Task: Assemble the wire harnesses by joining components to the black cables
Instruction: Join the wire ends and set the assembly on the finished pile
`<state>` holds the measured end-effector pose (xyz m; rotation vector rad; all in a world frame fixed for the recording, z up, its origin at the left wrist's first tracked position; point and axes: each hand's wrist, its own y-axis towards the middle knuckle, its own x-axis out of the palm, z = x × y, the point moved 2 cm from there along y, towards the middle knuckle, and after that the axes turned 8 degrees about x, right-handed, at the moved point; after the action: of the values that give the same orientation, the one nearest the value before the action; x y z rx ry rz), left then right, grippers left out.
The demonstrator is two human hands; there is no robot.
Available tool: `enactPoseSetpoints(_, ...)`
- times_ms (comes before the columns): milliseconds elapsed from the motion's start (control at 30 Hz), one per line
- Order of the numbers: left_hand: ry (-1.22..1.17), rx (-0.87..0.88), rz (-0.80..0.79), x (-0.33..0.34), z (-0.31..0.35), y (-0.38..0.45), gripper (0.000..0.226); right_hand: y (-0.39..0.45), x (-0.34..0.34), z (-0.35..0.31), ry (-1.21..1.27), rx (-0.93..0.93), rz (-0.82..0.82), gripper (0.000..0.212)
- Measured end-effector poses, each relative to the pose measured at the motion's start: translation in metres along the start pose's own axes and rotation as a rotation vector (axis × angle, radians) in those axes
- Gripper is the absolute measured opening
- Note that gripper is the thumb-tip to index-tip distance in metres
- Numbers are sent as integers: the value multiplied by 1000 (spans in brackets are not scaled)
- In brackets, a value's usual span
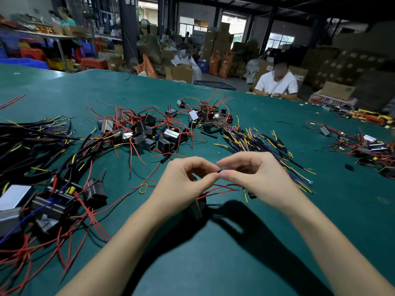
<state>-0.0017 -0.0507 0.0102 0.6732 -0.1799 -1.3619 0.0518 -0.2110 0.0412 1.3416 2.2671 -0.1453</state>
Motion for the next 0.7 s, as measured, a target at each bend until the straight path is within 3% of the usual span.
enactPoseSetpoints(367,-35,5,-30,6,-5,-2,11,1,4,2,47,-88,217,15)
enactPoseSetpoints(467,-18,8,-26,10,-11,-6,15,6,6,-1,46,-11,61,3)
enactPoseSetpoints(533,-30,1,17,12,-15,-8,15,15,-1,-6,135,55,-59,23)
enactPoseSetpoints(600,-49,0,60,15,-17,-9,12,37,-9,-12,193,88,-31,38)
enactPoseSetpoints(700,-36,20,96,17,-18,-10,11,78,4,-23,-90,59,-68,24)
